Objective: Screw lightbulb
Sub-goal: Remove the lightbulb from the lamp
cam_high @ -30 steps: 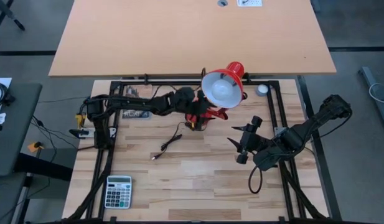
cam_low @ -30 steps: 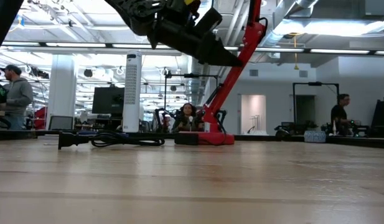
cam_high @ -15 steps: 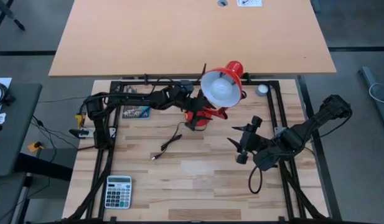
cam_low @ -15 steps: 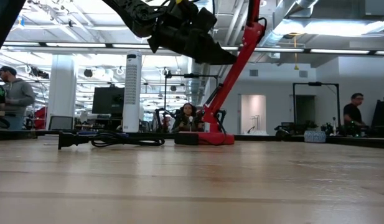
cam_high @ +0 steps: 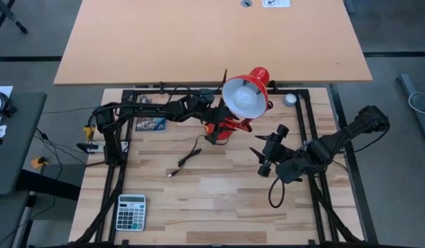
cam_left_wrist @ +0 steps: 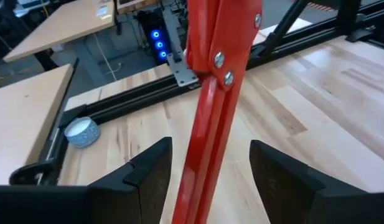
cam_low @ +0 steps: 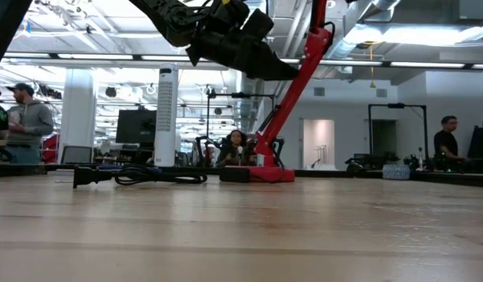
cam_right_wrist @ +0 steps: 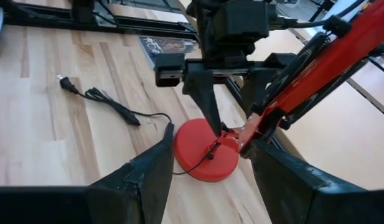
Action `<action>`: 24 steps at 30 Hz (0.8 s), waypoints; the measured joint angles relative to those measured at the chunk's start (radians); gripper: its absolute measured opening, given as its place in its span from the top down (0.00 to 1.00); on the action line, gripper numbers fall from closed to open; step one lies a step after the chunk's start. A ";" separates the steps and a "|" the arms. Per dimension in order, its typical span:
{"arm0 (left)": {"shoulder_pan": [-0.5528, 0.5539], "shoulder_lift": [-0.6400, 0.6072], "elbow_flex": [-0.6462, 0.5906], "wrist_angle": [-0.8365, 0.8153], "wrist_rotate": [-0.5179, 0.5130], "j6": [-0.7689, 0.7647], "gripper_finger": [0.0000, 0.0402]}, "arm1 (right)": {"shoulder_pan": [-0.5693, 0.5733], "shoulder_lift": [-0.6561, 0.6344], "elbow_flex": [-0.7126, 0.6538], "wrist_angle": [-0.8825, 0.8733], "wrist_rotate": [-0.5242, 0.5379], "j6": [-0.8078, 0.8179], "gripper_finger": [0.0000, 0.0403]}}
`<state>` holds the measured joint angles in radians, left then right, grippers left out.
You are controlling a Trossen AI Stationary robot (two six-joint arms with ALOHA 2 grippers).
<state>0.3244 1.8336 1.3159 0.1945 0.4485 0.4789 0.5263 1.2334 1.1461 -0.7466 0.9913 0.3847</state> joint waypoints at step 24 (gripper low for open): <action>-0.020 0.000 0.001 -0.003 0.014 -0.016 0.50 | -0.139 0.031 0.000 0.143 0.136 -0.080 0.44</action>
<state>0.3042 1.8336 1.3167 0.1913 0.4628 0.4629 0.3873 1.2640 1.1461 -0.6032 1.1272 0.3048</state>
